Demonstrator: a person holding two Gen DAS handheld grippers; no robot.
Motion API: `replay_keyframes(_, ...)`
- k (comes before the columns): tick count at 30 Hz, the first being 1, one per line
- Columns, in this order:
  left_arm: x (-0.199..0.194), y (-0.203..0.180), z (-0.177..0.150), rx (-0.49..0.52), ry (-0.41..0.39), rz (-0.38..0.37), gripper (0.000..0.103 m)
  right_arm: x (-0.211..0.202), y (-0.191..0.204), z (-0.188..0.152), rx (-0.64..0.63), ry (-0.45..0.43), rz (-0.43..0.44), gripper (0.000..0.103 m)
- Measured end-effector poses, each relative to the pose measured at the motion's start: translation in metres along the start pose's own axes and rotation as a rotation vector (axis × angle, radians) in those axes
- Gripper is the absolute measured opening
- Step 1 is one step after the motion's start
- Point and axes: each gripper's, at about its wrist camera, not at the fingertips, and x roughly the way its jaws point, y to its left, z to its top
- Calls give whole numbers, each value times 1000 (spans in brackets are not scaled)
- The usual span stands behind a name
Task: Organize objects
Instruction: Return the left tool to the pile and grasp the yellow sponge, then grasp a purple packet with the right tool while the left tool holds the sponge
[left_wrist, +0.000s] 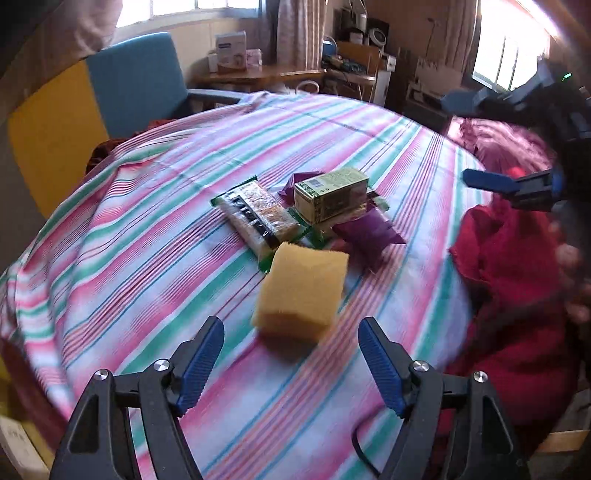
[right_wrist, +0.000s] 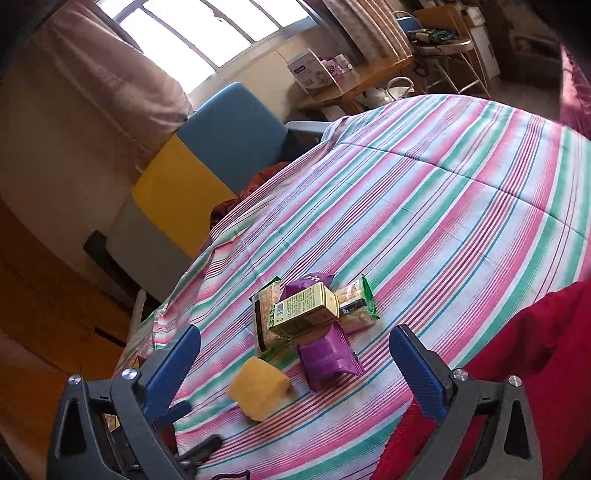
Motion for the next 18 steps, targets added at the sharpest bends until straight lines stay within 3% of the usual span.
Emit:
replay_keyframes(7,42,-8,15,43,57,13,75,3,-4,0,30,17,17,103)
replay_keyframes(8,46,-5,14,24,63,4,56,3,-4,0,33,22,23,103)
replay_keyframes(9,47,-2,12,1,64,-10,56,3,-5,1,35,23,23,103)
replay_keyframes(13,29,12,-12,-96,15,-41,54,6,-7,2,44,35,18,103)
replay_keyframes(18,-4,33,-63,-225,-33,0,55,13,-9,2,51,80,-10,103)
